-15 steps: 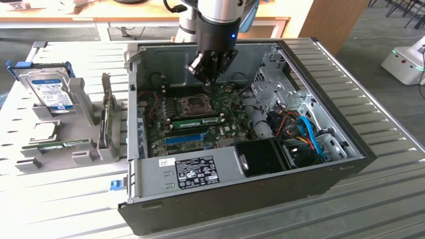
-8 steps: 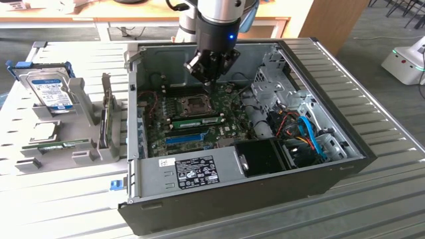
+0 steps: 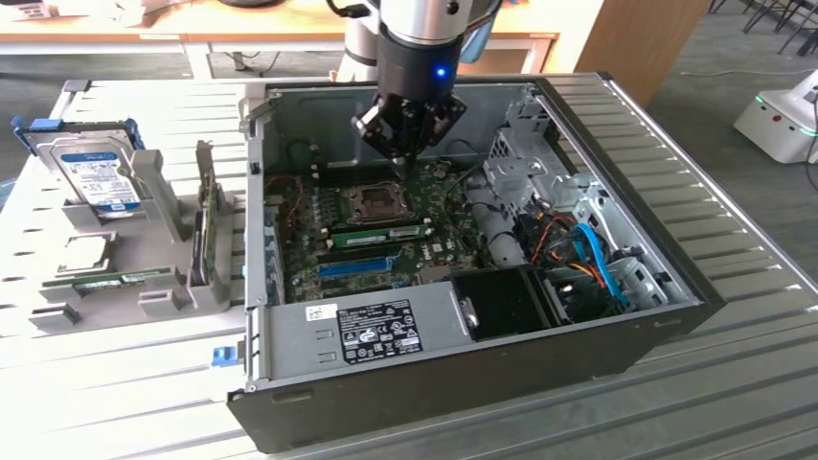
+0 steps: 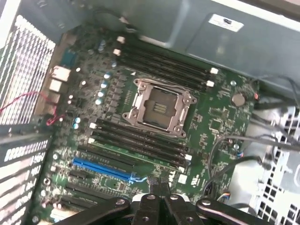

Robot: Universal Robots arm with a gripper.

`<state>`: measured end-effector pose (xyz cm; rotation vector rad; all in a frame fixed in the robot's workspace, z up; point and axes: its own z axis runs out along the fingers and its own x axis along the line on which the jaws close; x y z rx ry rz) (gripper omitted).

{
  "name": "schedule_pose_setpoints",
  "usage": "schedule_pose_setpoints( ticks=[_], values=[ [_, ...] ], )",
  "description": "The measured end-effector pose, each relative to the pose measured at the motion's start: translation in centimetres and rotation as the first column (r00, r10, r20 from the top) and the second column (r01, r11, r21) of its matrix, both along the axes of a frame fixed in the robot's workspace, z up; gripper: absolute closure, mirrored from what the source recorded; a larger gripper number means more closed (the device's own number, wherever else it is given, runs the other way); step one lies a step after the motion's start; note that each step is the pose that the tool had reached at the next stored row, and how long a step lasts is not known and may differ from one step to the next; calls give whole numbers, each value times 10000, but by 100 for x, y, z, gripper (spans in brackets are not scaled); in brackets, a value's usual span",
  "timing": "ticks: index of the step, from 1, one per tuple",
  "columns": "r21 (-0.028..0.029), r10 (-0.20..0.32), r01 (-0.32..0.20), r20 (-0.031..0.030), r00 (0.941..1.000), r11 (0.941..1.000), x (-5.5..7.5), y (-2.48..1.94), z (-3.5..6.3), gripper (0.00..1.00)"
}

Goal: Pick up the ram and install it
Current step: 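Press down the ram until it locks into place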

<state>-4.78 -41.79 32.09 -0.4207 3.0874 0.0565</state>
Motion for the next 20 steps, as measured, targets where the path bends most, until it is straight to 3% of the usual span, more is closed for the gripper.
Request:
schedule_pose_setpoints(
  ticks=[7, 14, 20],
  values=[
    [0, -1194, 1194, 0, 9928, 9928, 0, 0, -3, 90],
    [1, -2280, 2280, 0, 9737, 9737, 0, 0, -4, 90],
    [-4, -2337, 2337, -11, 9723, 9723, 2, 0, -5, 90]
  ],
)
